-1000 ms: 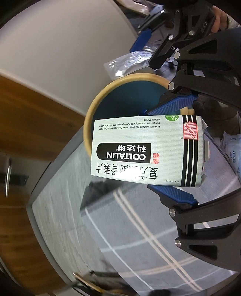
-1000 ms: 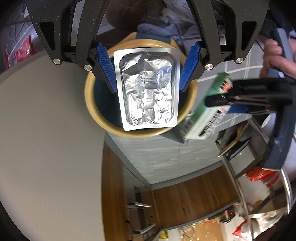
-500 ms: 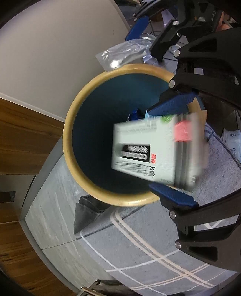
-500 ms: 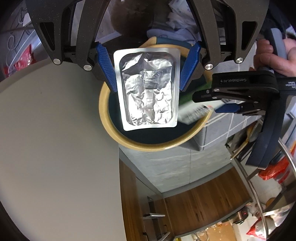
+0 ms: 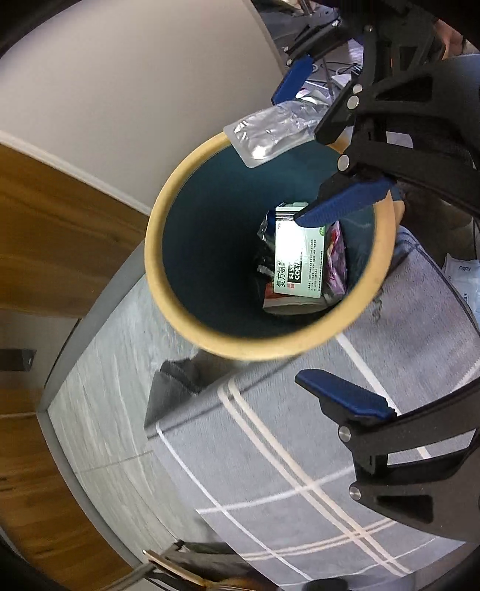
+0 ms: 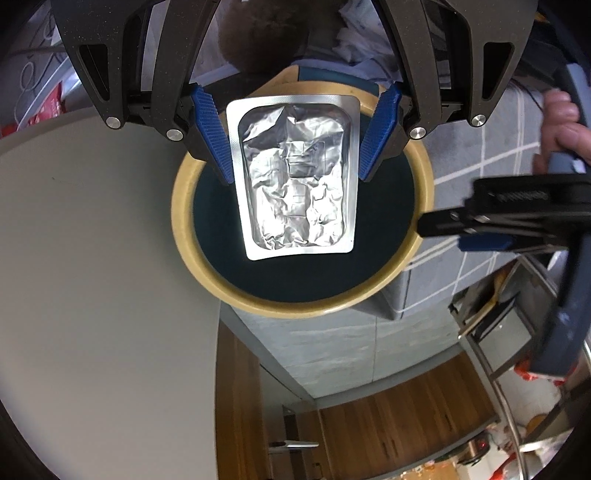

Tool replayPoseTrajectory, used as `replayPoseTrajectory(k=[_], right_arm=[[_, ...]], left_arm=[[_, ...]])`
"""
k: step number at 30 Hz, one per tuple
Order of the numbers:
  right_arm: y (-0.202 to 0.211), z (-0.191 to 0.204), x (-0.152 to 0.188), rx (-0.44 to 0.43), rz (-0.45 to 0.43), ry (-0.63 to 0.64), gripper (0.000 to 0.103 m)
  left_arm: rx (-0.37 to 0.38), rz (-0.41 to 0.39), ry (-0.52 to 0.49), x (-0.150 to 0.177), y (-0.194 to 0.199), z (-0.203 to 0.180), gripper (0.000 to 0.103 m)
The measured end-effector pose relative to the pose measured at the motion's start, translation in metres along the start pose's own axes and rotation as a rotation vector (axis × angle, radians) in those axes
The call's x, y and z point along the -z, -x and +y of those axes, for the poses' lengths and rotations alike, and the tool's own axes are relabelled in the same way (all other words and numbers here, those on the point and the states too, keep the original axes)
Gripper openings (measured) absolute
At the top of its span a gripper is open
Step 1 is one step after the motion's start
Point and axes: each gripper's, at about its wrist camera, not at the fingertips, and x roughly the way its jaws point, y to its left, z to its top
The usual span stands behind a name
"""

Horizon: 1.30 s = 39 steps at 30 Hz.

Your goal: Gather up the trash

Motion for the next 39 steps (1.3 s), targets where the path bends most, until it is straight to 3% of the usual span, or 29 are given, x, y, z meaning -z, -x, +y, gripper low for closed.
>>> replayPoseTrajectory(k=[4,6,12,18,26,29,39], right_arm=[[-0.006,0.002,-0.004,0.002,-0.001,0.004,0.07],[-0.008,0.0,-0.007,-0.009,-0.015,-0.008,0.077],[-0.003,-0.001,-0.008,-0.03,-0.043,-0.037,0.077],[0.018,-0.003,-0.007,-0.041,-0.086,-0.045,0.078],[0.055,-0.003,-0.004,0.002,-0.156,-0.011,0.091],[0.069,0.001,-0.001,0.005,-0.19,0.013,0.096],[0.101,0.0,0.017,-0.001,-0.247,0.03,0.098]], left_arm=[[0.002,-0.015,0.027,0.001,0.01,0.009,0.081],[0.016,-0.031,0.047,0.002,0.02,0.015,0.082],[0.027,-0.096,0.087,0.005,0.047,0.025,0.083],[-0.036,-0.174,0.078,0.016,0.069,0.019,0.086],[-0.094,-0.264,0.096,0.038,0.096,0.0,0.097],[-0.103,-0.298,0.1,0.047,0.112,-0.004,0.097],[-0.147,-0.373,0.132,0.08,0.14,-0.011,0.097]])
